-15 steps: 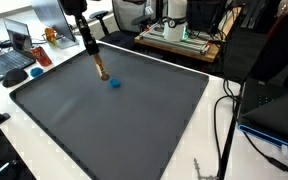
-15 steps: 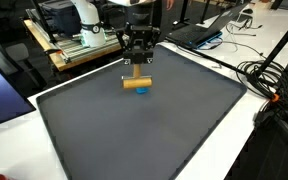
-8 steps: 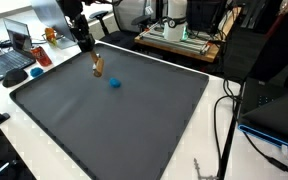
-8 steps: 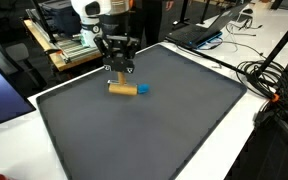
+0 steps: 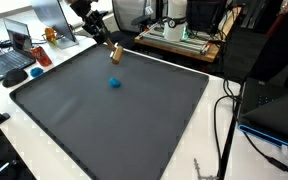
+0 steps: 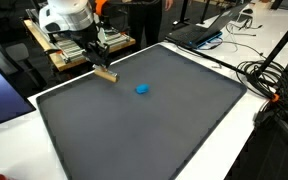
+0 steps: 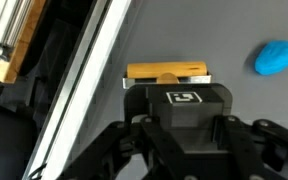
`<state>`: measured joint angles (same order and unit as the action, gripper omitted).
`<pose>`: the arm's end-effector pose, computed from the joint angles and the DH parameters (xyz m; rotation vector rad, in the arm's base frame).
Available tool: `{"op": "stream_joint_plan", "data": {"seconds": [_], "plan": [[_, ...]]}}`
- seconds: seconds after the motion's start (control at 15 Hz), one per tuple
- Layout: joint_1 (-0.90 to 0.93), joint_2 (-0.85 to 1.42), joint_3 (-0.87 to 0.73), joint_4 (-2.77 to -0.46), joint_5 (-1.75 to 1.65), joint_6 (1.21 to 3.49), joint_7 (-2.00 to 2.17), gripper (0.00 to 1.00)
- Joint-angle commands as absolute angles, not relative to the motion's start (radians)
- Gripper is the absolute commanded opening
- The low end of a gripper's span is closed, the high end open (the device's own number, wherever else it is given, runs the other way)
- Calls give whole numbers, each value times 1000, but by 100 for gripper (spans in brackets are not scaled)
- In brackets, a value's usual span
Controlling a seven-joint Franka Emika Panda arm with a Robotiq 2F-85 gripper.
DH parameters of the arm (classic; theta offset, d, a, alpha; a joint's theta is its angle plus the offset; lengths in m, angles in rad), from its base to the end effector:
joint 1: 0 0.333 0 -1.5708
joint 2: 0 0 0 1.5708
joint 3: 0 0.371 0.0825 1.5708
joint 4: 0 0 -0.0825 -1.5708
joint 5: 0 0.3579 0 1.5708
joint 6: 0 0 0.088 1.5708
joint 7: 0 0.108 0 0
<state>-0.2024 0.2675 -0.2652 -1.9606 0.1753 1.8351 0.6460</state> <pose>0.5025 -0.2281 0.3870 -2.5040 1.7069 0.5932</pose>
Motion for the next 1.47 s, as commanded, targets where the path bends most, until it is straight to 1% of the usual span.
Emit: {"op": "stream_joint_plan", "data": {"seconds": [0.0,0.2,0.47,0.6,1.0,1.4], "plan": [[-229,217,-273,-1975,297,1769,719,22],[-231,201,-280,-1979,355,1777,804,22],[-219,185,-274,-1978,343,1804,882,22],[-186,131,-265,-2016,240,1911,859,22],[-140,-33,-213,-2095,33,2007,789,22],[-113,-168,-124,-2177,24,2112,643,22]]}}
